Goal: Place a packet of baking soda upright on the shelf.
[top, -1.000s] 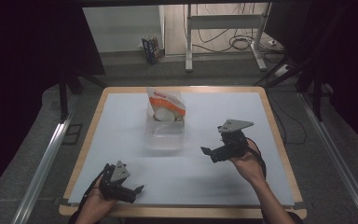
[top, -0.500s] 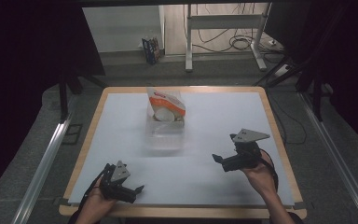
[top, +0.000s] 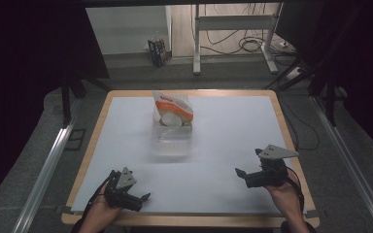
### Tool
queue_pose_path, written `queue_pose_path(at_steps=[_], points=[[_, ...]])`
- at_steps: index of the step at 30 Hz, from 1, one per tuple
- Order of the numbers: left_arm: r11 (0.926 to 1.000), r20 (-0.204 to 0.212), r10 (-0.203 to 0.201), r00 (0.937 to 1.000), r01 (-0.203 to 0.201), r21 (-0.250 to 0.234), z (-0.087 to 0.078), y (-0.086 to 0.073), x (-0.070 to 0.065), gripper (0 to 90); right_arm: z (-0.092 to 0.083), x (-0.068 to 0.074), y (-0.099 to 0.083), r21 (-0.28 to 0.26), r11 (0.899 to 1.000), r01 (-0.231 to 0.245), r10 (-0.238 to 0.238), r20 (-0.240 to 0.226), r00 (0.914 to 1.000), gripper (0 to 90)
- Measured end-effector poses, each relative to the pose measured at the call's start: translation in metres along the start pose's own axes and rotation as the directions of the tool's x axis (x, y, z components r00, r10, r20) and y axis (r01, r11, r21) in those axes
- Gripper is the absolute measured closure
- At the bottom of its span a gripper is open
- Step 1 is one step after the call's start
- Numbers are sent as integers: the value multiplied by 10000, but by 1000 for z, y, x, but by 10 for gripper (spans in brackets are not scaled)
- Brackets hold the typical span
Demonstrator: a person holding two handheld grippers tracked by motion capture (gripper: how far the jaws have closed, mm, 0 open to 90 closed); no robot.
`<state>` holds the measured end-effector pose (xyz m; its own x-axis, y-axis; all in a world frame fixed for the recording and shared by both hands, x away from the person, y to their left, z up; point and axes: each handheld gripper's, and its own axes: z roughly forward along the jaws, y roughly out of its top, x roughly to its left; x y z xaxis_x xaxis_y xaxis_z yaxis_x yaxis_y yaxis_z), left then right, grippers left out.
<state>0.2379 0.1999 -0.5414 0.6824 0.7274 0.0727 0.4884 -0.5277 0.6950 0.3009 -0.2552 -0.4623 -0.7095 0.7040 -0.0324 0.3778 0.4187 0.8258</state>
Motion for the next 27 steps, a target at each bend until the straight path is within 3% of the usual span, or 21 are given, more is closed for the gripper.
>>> queue_pose_path(at_steps=[14, 21, 27], points=[[10000, 1, 36, 10000, -36, 60, 1, 0, -1, 0, -24, -10, -32, 262, 9981, -560, 541, 707, 9960, 0], [9999, 6, 102, 9999, -102, 103, 1, 0, -1, 0, -26, -15, -48, 624, 9925, -1052, 1000, 806, 9917, 0], [9999, -7, 123, 9999, -123, 107, 1, 0, -1, 0, -24, -17, -51, 854, 9895, -1165, 1094, 842, 9904, 0]])
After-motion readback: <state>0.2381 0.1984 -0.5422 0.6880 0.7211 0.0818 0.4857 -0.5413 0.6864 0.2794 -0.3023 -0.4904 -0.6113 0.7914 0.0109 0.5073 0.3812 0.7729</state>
